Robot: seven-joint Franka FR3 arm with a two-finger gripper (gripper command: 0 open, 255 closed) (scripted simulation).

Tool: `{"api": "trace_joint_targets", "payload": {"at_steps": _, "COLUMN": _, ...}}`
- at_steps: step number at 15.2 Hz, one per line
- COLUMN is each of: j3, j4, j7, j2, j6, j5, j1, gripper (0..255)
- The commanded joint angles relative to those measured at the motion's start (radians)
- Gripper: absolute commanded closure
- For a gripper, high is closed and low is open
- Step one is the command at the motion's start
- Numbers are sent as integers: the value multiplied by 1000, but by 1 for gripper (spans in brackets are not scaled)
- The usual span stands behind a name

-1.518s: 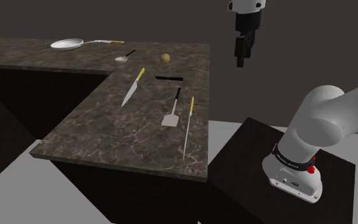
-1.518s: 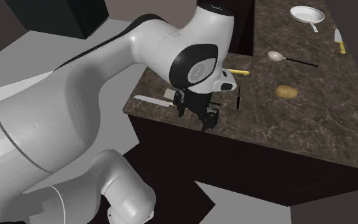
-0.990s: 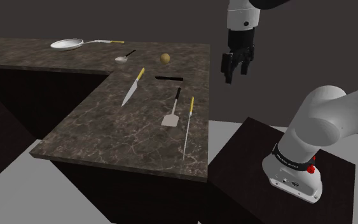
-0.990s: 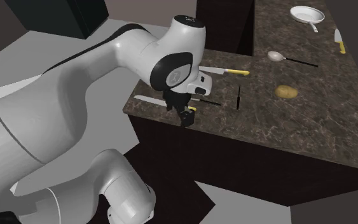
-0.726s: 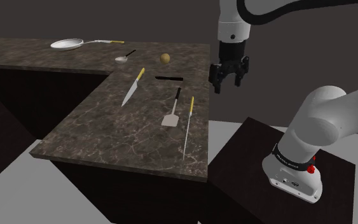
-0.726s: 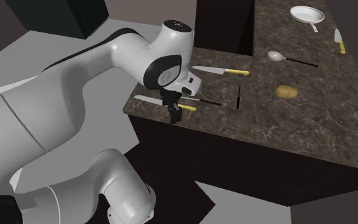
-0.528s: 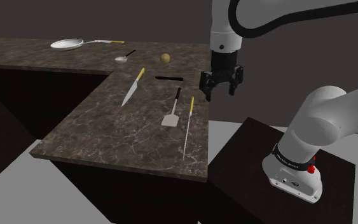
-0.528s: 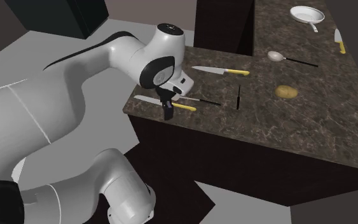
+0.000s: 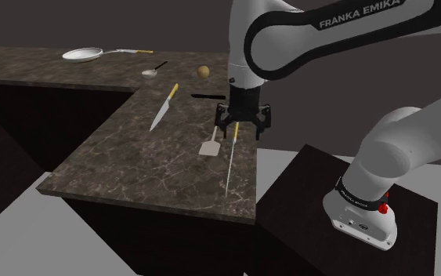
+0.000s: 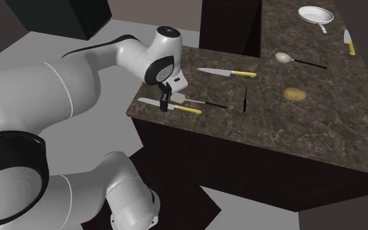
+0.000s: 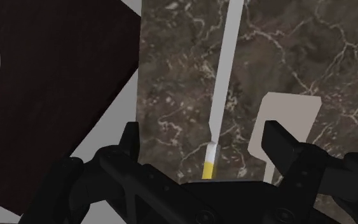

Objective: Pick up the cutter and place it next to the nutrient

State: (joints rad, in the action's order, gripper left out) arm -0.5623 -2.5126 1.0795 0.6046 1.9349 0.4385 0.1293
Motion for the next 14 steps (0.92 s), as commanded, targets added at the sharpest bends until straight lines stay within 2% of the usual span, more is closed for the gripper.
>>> {"api": "trace_joint_targets", "payload": {"at_steps": 1, "j3": -63, "j4": 16, "j7": 108, "j2": -65, "j6": 75, "j5": 16, "j1": 33, "gripper": 0}}
{"api": "trace_joint_targets", "payload": {"at_steps": 9, "j3": -109, "j4": -47, "j7": 109, "j2": -117, "j6": 192, "j5": 35, "j1": 33, "gripper": 0}}
{"api": "trace_joint_targets", "payload": {"at_steps": 14, "j3": -109, "j4": -47, "j7": 109, "j2": -117, "j6": 192, "j5": 35, "j1": 33, "gripper": 0}}
